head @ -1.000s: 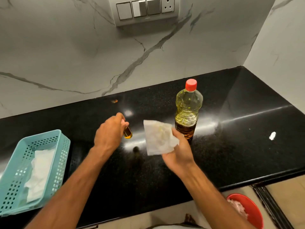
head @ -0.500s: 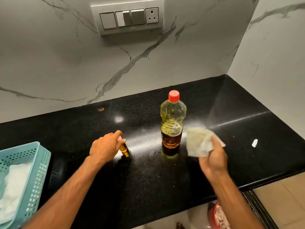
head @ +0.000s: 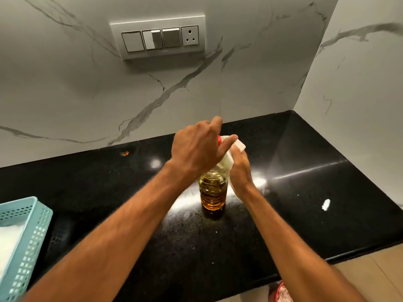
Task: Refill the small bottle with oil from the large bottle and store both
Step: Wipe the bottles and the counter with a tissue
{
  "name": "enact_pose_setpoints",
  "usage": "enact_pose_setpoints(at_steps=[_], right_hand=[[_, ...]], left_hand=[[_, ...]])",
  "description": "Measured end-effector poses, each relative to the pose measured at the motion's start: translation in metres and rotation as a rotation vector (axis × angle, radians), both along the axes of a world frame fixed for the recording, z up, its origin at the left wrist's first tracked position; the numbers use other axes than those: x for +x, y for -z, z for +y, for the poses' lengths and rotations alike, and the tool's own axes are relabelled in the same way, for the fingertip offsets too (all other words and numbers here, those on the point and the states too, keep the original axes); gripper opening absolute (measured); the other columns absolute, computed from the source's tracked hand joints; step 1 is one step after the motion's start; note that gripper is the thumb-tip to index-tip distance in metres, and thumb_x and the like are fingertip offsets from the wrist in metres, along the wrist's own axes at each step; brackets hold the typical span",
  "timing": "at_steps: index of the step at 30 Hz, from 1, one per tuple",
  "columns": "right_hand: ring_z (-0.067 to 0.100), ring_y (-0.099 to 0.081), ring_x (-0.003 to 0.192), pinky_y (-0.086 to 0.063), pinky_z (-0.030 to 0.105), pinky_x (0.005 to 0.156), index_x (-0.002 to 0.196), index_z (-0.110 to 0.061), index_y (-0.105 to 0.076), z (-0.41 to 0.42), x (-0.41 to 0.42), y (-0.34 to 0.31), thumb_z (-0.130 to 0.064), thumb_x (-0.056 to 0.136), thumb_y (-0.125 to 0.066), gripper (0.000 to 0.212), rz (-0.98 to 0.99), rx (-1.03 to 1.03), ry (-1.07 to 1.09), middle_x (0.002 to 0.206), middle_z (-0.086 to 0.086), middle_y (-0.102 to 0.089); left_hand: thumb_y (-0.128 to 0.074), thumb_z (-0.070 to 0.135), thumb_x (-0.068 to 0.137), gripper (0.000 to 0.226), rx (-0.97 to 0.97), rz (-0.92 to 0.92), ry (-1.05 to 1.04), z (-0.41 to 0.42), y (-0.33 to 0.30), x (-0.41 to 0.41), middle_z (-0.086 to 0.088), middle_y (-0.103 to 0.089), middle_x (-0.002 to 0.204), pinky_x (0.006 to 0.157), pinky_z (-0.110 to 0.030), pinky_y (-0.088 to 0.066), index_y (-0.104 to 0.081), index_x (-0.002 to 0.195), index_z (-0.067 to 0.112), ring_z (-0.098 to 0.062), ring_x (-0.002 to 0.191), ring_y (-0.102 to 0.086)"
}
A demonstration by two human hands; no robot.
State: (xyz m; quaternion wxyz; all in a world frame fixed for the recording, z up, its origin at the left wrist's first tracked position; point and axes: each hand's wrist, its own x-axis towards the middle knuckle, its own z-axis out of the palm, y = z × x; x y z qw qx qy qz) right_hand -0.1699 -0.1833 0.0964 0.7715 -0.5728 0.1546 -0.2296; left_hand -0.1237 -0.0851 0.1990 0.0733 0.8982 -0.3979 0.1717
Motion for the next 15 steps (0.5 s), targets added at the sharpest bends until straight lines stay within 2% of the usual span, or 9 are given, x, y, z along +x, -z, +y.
enact_pose_setpoints(at_steps=[3,7,9,11,13,15], right_hand=[[0.021,-0.064,0.082,-0.052,0.037,0.066,0.111,-0.005,-0.054,-0.005,0.012,0.001,-0.036,0.099,-0.037,0.037,0.004,0.039,-0.064,0.095,0.013,-0.063],[0.014,-0.059,0.070,-0.049,0.033,0.063,0.092,-0.015,-0.060,-0.003,0.017,0.006,-0.030,0.103,-0.032,0.034,0.040,0.053,-0.170,0.076,0.002,-0.063],[0.017,-0.055,0.072,-0.044,0.034,0.064,0.084,-0.018,-0.061,-0.003,0.017,0.011,-0.034,0.102,-0.034,0.036,0.054,0.114,-0.231,0.074,0.003,-0.061],[0.020,-0.055,0.076,-0.044,0.035,0.066,0.085,-0.018,-0.063,-0.006,0.018,0.003,-0.037,0.099,-0.038,0.034,0.016,0.157,-0.292,0.076,0.006,-0.061],[0.020,-0.059,0.079,-0.049,0.035,0.068,0.094,-0.014,-0.062,-0.010,0.017,-0.013,-0.041,0.092,-0.043,0.034,-0.053,0.195,-0.395,0.083,0.010,-0.062],[0.021,-0.063,0.084,-0.052,0.034,0.072,0.104,-0.010,-0.061,-0.014,0.015,-0.026,-0.047,0.085,-0.050,0.043,-0.078,0.241,-0.522,0.090,0.011,-0.065]], left_hand=[[-0.039,0.059,0.095,0.045,0.114,-0.004,-0.035,-0.004,0.007,0.014,-0.001,-0.057,0.077,0.055,-0.029,-0.040,-0.055,0.107,0.019,-0.017,0.063,-0.051],[-0.035,0.040,0.101,0.035,0.043,-0.050,0.116,-0.002,0.020,0.025,0.000,-0.049,0.061,0.047,-0.026,-0.038,-0.056,0.093,0.013,-0.016,0.047,-0.046],[-0.035,0.036,0.101,0.038,0.029,-0.074,0.212,0.001,0.017,0.028,0.001,-0.048,0.055,0.042,-0.022,-0.032,-0.058,0.084,0.012,-0.014,0.041,-0.040],[-0.036,0.035,0.098,0.039,-0.005,-0.125,0.348,0.004,0.008,0.028,0.003,-0.048,0.051,0.039,-0.020,-0.031,-0.057,0.076,0.012,-0.014,0.037,-0.035],[-0.036,0.033,0.097,0.037,-0.018,-0.164,0.482,0.007,-0.006,0.028,0.004,-0.049,0.052,0.038,-0.021,-0.034,-0.057,0.074,0.013,-0.013,0.037,-0.034],[-0.037,0.031,0.097,0.036,-0.009,-0.194,0.565,0.008,-0.022,0.027,0.002,-0.052,0.053,0.039,-0.021,-0.037,-0.058,0.074,0.013,-0.012,0.039,-0.034]])
